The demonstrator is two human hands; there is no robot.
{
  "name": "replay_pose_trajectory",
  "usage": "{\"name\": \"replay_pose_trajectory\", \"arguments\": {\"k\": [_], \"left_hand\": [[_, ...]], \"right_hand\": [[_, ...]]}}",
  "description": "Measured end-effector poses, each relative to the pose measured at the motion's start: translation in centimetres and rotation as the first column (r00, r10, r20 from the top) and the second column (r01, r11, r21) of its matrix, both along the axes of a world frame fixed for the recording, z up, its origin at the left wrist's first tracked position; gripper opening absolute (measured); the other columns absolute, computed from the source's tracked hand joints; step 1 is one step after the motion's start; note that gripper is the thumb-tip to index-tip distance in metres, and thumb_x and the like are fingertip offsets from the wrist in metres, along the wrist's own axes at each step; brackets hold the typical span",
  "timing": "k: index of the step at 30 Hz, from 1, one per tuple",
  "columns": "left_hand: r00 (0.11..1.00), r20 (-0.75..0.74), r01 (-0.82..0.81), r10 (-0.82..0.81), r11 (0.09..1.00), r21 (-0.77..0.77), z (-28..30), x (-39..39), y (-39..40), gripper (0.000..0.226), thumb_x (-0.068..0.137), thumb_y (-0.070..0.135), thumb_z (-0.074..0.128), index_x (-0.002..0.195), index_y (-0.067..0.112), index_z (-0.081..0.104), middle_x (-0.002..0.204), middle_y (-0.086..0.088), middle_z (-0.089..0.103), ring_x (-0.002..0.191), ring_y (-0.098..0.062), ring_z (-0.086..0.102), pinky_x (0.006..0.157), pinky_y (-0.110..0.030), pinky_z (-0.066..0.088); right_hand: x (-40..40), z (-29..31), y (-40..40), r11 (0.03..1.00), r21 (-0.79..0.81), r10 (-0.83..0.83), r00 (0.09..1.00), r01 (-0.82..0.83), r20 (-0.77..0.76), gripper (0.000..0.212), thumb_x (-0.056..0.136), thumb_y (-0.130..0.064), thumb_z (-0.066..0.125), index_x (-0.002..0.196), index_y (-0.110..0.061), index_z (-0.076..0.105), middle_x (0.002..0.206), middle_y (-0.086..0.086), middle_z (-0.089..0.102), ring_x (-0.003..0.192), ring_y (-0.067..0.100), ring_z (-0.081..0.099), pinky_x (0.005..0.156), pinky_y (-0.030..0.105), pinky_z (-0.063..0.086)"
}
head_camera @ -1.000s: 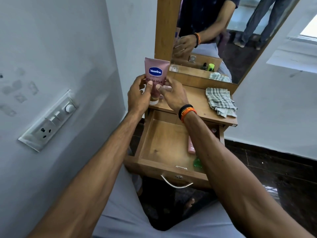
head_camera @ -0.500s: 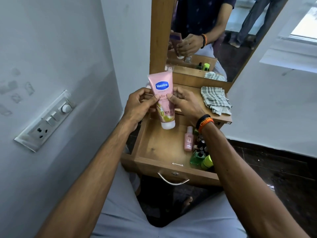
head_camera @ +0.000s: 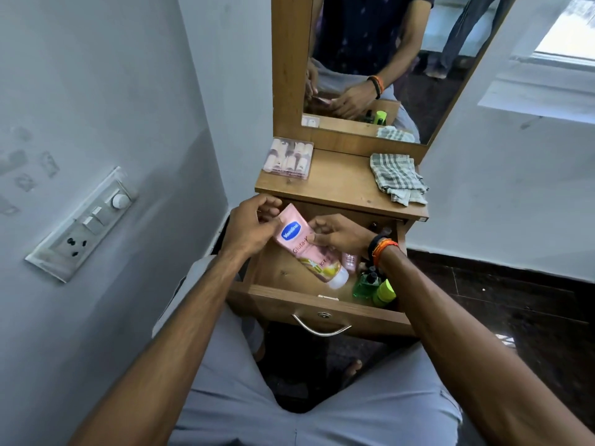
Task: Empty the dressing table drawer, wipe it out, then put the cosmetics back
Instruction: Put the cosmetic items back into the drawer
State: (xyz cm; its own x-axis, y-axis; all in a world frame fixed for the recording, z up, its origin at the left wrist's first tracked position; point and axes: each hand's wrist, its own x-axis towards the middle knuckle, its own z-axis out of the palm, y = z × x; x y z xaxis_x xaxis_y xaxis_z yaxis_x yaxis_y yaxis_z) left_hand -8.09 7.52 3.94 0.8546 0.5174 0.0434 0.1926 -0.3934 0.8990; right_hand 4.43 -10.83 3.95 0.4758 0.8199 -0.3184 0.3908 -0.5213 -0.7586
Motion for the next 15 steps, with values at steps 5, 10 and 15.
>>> {"name": "replay_pose_trajectory", "arguments": {"k": [5,10,15], "left_hand": [[0.995,-0.102,0.042,-0.023,0.982,0.186,-1.6,-0.8,-0.2,0.020,0.087,0.016,0.075,0.107,0.017,0.071,0.106,0.006,0.071,0.094,-0.010,0.066,0.076,-0.027,0.058],[0.926,-0.274,0.346,-0.260,0.874,0.341,-2.2,-2.0,-1.5,0.017,0.089,0.012,0.070,0.106,0.014,0.072,0.117,0.001,0.065,0.098,-0.010,0.062,0.076,-0.019,0.054],[0.837,-0.400,0.519,-0.374,0.772,0.366,-3.0,-1.8,-2.1,0.027,0.084,0.012,0.075,0.111,0.012,0.069,0.119,-0.005,0.066,0.102,-0.015,0.063,0.085,-0.027,0.053]], "right_hand": [[-0.7,-1.1,0.8,0.974,-0.186,0.133,0.991,-0.125,0.030,0.023,0.099,-0.018,0.057,0.120,-0.010,0.061,0.104,0.002,0.071,0.084,0.011,0.066,0.068,0.019,0.051],[-1.1,-2.3,1.2,0.935,-0.290,0.219,0.975,-0.202,0.027,0.025,0.098,-0.021,0.058,0.121,-0.012,0.061,0.098,-0.006,0.067,0.087,0.010,0.063,0.082,0.029,0.050],[-1.6,-3.0,1.2,0.923,-0.330,0.222,0.975,-0.199,0.033,0.021,0.098,-0.021,0.057,0.116,-0.013,0.064,0.094,-0.002,0.068,0.078,0.011,0.060,0.083,0.039,0.054]]}}
